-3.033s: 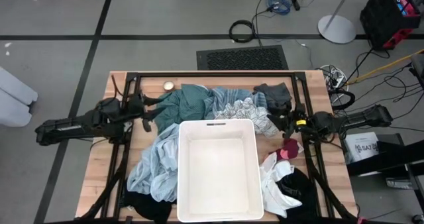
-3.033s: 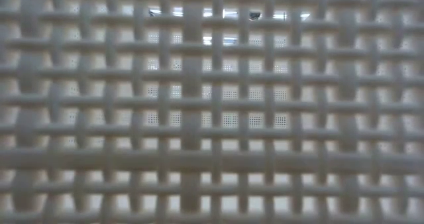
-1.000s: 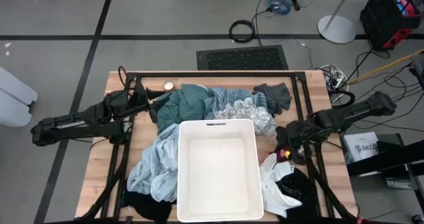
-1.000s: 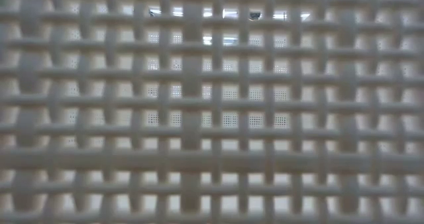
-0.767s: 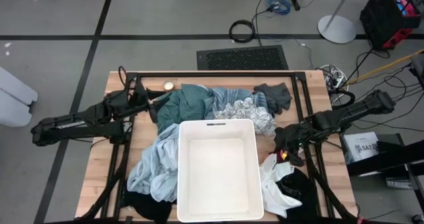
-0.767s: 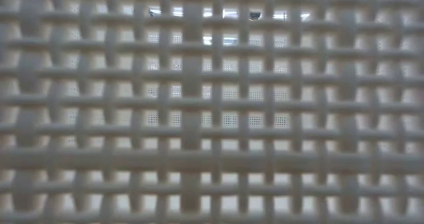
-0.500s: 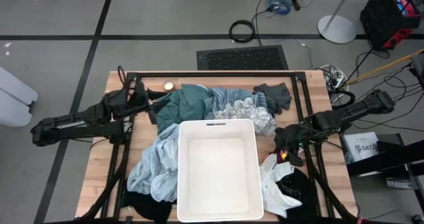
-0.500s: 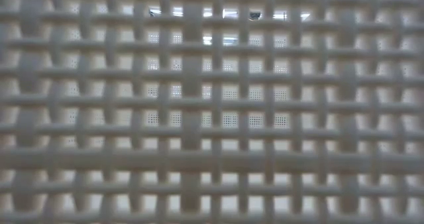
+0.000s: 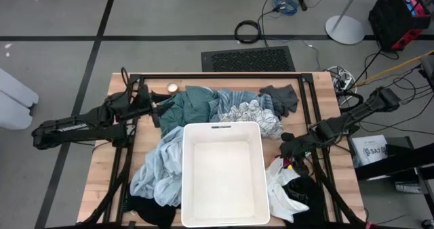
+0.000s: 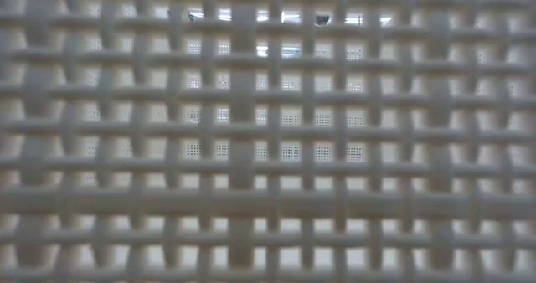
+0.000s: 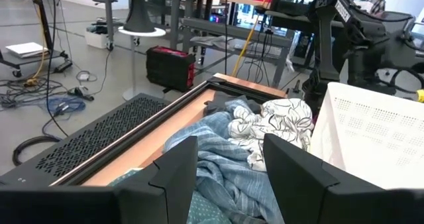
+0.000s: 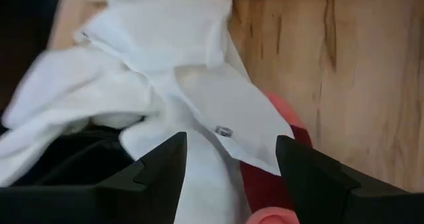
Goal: Sort clothes
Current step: Put the sock into the white laundry bin
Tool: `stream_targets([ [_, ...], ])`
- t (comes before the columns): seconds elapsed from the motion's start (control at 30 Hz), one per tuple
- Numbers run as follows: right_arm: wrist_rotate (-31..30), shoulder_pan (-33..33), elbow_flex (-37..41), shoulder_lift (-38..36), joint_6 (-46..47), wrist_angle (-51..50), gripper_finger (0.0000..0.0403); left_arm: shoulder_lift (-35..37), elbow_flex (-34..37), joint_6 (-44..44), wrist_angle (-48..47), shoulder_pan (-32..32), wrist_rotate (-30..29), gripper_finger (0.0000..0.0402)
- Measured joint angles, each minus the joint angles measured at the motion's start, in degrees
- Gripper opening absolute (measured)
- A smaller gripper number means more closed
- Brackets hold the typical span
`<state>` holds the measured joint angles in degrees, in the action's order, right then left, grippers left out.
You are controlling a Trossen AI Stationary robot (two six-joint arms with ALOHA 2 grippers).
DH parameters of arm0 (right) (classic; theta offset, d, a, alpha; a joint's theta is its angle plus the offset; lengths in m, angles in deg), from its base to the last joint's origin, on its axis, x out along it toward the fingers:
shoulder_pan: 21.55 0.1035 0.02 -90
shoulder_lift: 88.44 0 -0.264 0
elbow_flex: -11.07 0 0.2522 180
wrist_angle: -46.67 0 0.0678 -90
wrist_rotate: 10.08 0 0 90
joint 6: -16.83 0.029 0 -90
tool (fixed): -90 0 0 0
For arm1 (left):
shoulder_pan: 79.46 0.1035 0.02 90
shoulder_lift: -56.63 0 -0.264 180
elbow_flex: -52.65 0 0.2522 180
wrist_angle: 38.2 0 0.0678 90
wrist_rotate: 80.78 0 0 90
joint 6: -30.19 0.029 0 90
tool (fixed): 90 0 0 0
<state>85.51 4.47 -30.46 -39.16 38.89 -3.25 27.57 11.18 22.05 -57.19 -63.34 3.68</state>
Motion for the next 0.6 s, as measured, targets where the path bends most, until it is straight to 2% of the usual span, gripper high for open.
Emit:
stream_targets([
  [0.23, -5.38, 1.12, 0.02, 7.48, -0.02, 3.69, 0.0219, 0.0, 0.0, 0.02, -0.02, 0.0, 0.0, 0.0183],
  [0.4, -5.36, 1.1, 0.02, 12.61, 2.66, 3.09, 0.021, 0.0, 0.0, 0.04, -0.02, 0.0, 0.69, 0.0183],
  [0.5, -5.28, 1.1, 0.02, 14.35, 4.47, 3.48, 0.0168, 0.0, 0.0, 0.04, -0.01, -0.01, 1.14, 0.0183],
  [0.6, -5.28, 1.1, 0.02, 14.93, 6.05, 3.52, 0.0082, 0.0, 0.0, 0.04, 0.0, 0.0, 1.2, 0.0183],
])
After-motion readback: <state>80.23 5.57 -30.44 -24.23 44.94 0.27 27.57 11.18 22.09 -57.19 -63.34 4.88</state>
